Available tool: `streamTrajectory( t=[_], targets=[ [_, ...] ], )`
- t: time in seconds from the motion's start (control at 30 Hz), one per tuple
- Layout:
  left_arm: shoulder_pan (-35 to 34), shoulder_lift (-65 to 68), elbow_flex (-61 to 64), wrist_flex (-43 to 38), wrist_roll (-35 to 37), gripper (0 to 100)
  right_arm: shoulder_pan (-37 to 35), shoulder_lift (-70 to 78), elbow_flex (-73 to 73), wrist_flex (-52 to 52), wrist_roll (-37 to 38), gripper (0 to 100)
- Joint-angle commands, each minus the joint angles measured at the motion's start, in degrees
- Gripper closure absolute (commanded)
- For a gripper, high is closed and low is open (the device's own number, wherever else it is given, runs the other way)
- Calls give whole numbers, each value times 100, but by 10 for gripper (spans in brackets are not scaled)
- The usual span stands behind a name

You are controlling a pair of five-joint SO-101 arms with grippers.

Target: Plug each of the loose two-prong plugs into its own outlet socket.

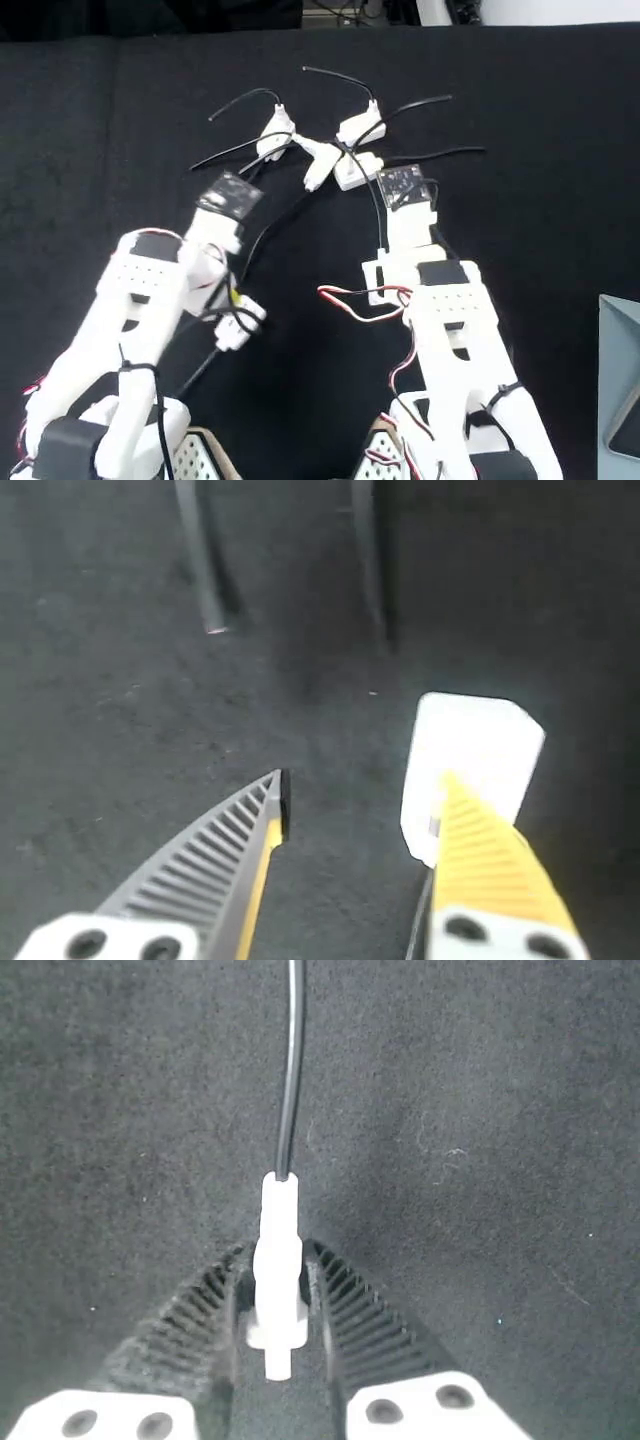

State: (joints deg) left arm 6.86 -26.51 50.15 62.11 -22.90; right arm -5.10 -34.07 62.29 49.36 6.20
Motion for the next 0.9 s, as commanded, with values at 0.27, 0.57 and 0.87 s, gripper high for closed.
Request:
streamTrajectory(
  t=[0.27, 0.57, 0.87],
  targets=[
    [224, -9, -101, 211, 220, 762, 62, -154, -198, -62, 18, 985],
    [-66, -826, -585, 1134, 229, 762, -325, -189, -268, 70, 0, 985],
    [-251, -2611, 576, 1090, 229, 756, -1055, -189, -716, 299, -35, 985]
  ],
)
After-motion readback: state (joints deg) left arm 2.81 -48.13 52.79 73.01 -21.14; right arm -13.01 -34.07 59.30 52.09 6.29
